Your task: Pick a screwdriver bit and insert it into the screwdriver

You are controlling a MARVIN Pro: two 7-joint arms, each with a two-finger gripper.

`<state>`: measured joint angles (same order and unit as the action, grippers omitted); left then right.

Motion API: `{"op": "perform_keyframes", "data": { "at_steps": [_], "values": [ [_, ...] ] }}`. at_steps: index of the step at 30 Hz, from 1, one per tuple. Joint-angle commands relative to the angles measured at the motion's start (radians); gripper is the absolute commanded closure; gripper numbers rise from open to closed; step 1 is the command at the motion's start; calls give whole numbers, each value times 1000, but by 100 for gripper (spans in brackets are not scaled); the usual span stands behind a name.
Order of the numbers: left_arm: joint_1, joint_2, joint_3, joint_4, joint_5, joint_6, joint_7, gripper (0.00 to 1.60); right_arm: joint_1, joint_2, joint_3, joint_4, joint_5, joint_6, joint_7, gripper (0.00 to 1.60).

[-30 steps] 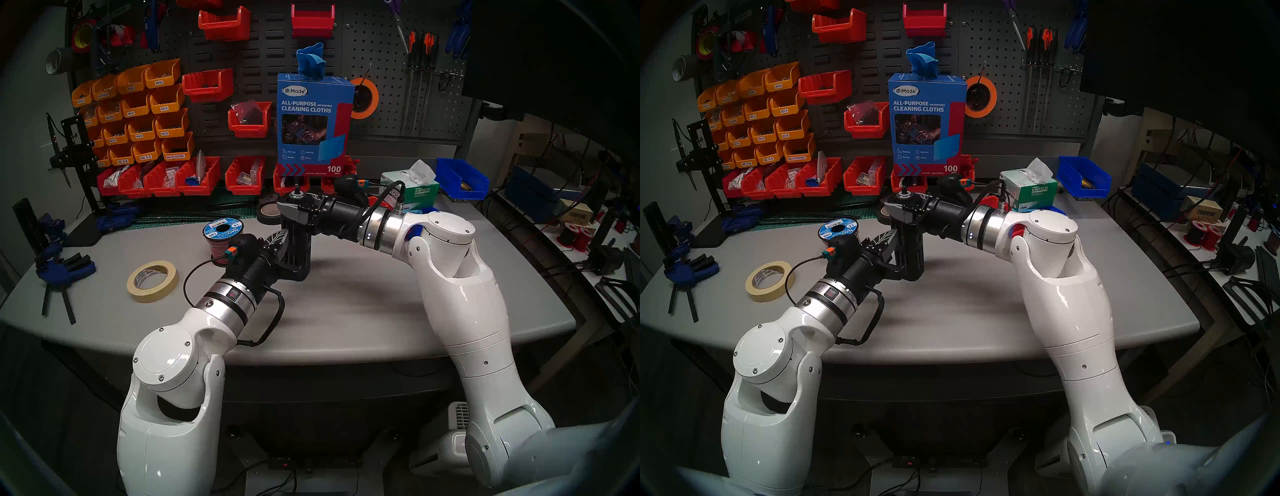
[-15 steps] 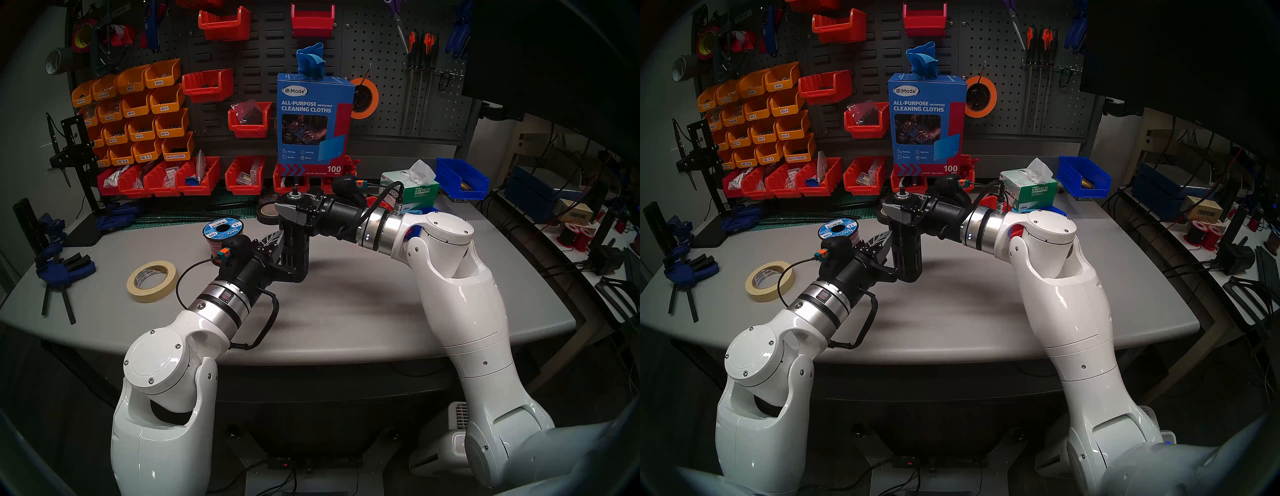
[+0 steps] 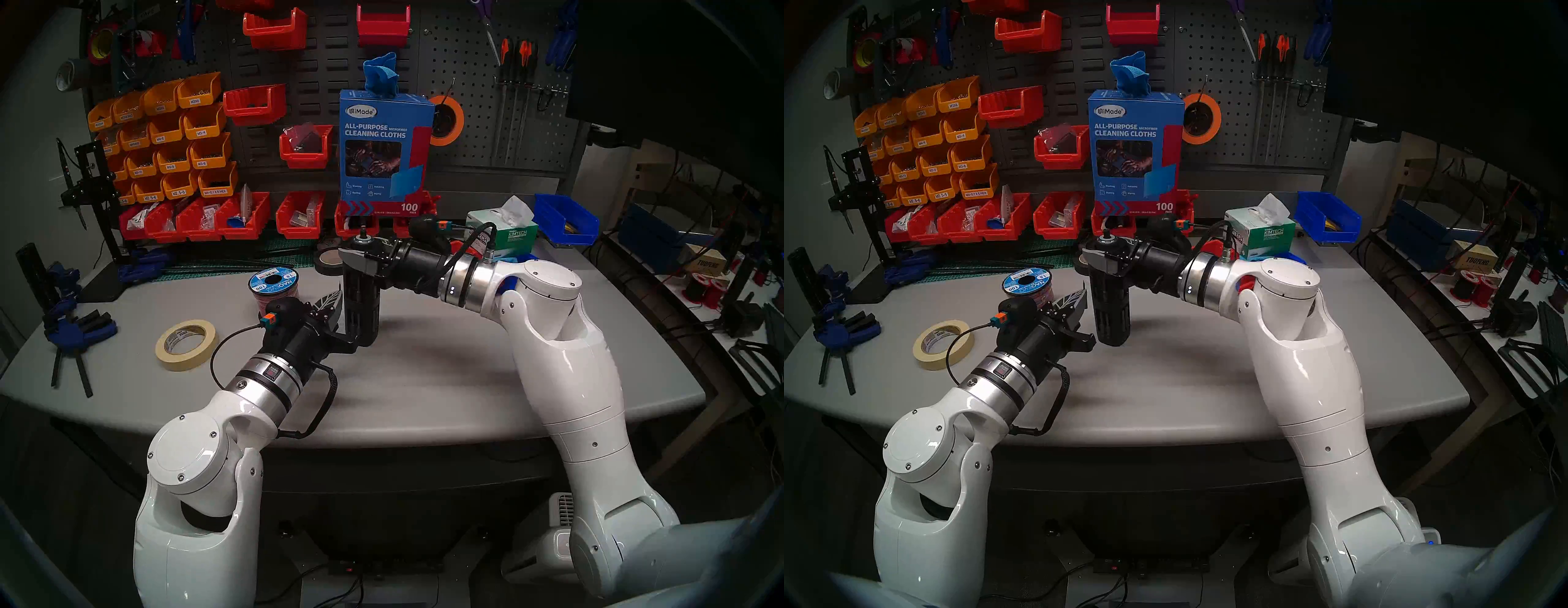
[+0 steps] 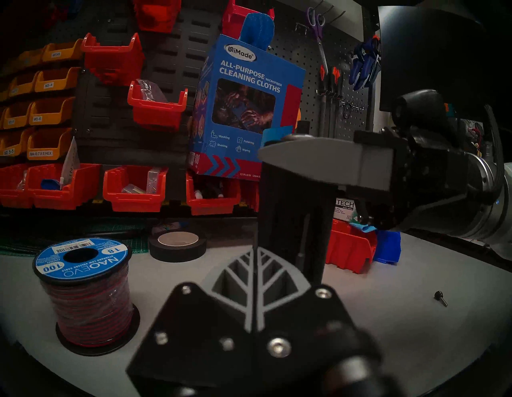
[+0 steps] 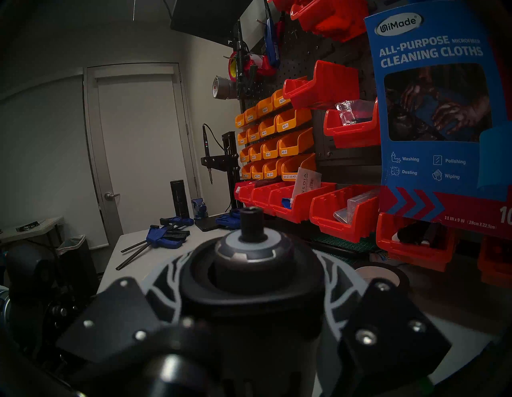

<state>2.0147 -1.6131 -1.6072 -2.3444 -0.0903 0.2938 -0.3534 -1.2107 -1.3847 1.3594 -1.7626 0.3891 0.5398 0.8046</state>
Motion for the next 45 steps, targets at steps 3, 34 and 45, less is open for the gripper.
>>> {"op": "perform_keyframes", "data": {
  "at_steps": [3, 34, 45],
  "values": [
    [-34, -22, -31, -85, -46, 17, 2, 160, 24, -6, -1, -6, -2, -3, 0, 160],
    [-270, 9, -75, -51, -78, 75, 1, 160, 19, -10, 3, 4, 1, -8, 17, 160],
    [-361, 33, -89, -11, -92, 98, -19, 160, 12, -10, 1, -4, 0, -4, 20, 160]
  ]
}}
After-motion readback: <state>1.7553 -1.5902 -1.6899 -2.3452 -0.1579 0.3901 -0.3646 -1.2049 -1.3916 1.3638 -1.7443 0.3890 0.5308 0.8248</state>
